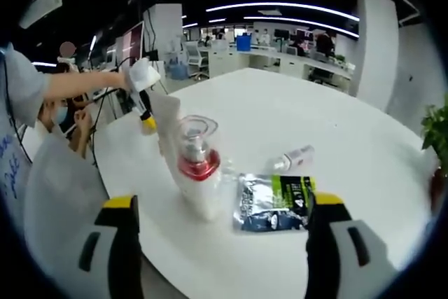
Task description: Arrange the skincare products in the storage area until every visible bottle or jar stands upright without overlapping.
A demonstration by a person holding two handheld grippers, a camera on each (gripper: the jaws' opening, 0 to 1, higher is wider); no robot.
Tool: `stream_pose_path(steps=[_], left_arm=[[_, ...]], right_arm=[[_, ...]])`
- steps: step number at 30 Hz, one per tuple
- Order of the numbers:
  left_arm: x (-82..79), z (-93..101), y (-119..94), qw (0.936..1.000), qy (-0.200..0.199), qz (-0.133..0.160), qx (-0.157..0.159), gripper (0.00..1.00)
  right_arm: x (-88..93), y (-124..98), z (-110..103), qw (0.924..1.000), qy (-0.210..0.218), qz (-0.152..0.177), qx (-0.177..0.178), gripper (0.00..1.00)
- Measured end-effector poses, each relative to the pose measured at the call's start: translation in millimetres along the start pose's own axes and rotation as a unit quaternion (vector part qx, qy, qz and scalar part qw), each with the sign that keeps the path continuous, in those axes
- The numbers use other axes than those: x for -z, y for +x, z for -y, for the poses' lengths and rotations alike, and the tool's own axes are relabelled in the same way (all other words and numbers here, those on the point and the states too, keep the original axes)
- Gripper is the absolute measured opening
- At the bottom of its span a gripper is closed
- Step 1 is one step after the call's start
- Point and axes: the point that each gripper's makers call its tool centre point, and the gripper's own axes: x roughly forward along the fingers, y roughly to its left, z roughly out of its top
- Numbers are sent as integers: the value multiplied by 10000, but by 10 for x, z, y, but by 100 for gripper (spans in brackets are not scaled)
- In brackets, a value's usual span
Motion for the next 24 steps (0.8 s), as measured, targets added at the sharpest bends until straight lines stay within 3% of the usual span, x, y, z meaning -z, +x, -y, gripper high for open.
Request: stream_pose_path(steps=[2, 15, 24], left_arm=[[-35, -27, -30, 9998, 47, 100, -147, 16], [-178, 177, -194, 9980, -38, 599, -200, 16], [-368, 357, -356, 9939, -43, 1083, -211, 16]], right_arm=[[4, 0, -15, 10000, -2, -1, -22, 100], [-8, -12, -108, 9999, -4, 43, -114, 100], [-23, -46, -111, 9999, 3, 72, -78, 100]])
